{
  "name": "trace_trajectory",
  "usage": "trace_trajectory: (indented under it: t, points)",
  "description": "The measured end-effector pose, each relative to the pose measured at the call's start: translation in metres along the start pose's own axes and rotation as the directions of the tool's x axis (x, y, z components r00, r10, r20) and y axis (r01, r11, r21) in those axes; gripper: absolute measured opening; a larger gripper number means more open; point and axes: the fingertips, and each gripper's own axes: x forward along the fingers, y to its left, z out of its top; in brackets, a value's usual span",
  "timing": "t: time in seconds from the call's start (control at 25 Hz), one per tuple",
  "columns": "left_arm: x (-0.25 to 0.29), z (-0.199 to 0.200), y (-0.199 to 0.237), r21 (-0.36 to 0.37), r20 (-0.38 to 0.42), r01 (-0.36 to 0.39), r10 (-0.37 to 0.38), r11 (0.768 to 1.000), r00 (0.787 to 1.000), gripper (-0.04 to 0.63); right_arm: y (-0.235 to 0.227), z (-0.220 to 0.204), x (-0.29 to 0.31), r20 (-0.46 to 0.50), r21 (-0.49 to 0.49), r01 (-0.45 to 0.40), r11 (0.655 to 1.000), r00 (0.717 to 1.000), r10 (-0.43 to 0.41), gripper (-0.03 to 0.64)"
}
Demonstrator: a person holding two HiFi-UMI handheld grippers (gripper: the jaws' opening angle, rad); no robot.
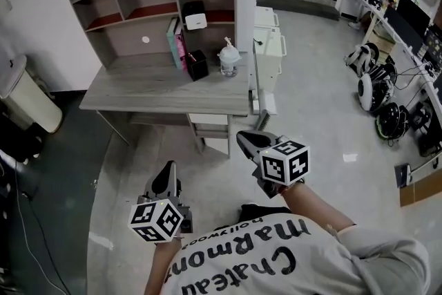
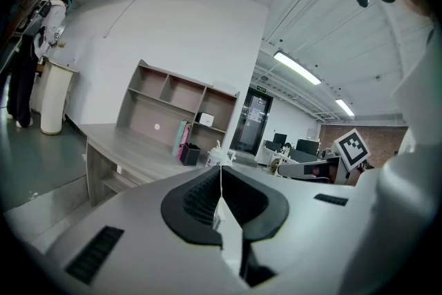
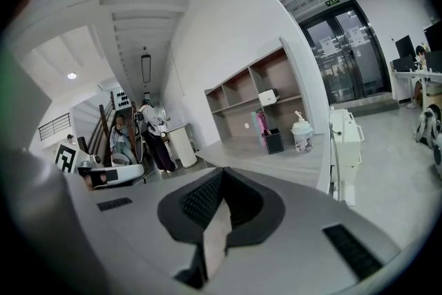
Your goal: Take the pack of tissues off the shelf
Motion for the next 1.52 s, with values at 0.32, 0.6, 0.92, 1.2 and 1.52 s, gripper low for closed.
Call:
trace_trajectory:
  t: [0.32, 0.6, 0.92, 1.2, 1.52]
  points:
    - [0.015, -0.026, 0.003, -0.035, -0.054, 0.001, -0.003, 0.999, 0.999, 0.018, -0.015, -0.018, 0.015, -0.048, 0.037, 0.01, 0.999, 0.999, -0.009, 0.012]
    - [0.033, -0.025, 0.023, -0.043, -0.06, -0.034, 0.031, 0.998, 0.998, 0.018, -0.029, -0.023, 0.04, -0.073, 0.054, 0.001, 0.999, 0.997, 0.003, 0.012]
    - [0.081, 0.016, 0.046, -0.016, -0.011, -0.044, 0.044, 0.999, 0.999, 0.018, -0.06, 0.009, 0.086, -0.059, 0.053, -0.005, 0.999, 0.998, 0.008, 0.012]
    - [0.12, 0.048, 0.074, -0.01, 0.008, -0.072, 0.073, 0.997, 0.997, 0.018, -0.072, 0.053, 0.136, -0.036, 0.046, -0.046, 0.998, 0.998, 0.048, 0.012]
    - [0.166, 0.077, 0.093, -0.009, 0.035, -0.076, 0.077, 0.997, 0.996, 0.018, -0.086, 0.097, 0.178, -0.003, 0.023, -0.08, 0.997, 0.997, 0.081, 0.012]
